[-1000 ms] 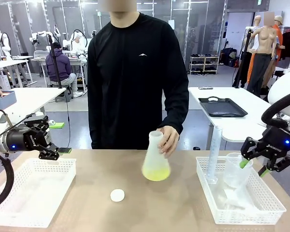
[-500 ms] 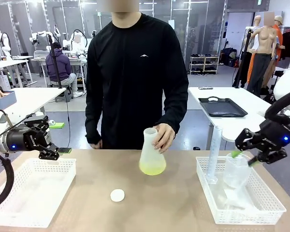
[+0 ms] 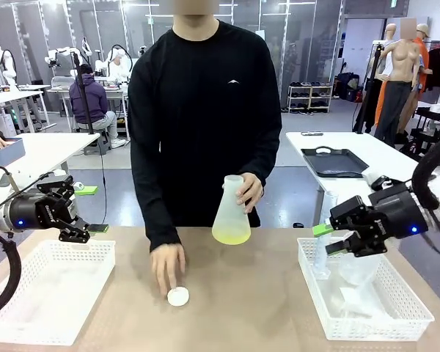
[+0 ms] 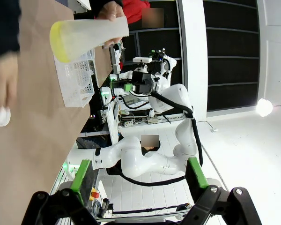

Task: Prepare the solutions needed for the experiment.
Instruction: When the human places the Big flask in the center of the table, pick up the Big flask and place it in the left Organizing basket.

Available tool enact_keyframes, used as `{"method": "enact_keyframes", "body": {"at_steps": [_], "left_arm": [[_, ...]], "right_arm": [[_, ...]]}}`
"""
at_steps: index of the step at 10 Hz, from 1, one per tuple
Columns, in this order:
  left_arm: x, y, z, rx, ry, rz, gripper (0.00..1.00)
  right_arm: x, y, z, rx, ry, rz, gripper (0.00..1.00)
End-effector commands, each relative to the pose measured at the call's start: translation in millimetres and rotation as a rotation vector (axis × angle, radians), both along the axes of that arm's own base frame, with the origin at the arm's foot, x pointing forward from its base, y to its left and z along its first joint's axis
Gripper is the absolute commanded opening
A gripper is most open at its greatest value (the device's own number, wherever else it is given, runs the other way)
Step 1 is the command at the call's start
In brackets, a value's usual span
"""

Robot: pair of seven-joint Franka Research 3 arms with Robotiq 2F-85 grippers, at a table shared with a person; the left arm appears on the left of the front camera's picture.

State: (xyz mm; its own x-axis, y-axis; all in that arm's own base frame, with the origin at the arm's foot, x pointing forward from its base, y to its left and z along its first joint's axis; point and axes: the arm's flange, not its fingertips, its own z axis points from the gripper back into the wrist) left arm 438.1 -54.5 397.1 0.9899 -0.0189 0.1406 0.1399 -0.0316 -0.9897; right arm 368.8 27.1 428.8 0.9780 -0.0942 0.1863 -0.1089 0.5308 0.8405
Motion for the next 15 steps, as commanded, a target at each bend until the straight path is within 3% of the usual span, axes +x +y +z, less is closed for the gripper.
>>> {"method": "enact_keyframes", "body": {"at_steps": [1, 3, 6, 15], "left_arm": [[-1, 0, 1, -0.003, -0.010, -0.002, 1.00], [-1, 0, 1, -0.003, -0.010, -0.002, 1.00], [-1, 0, 1, -0.003, -0.010, -0.002, 1.00], [-1, 0, 1, -0.003, -0.010, -0.002, 1.00]], "right_arm": [[23, -4, -21, 0.153, 0.092, 0.086, 0.63], [30, 0, -33, 0.316, 0.131, 0.114, 0.63], [39, 1, -49, 0.431, 0.116, 0.077, 0.63], [44, -6, -62, 0.525, 0.180, -0.011, 0.63]]}}
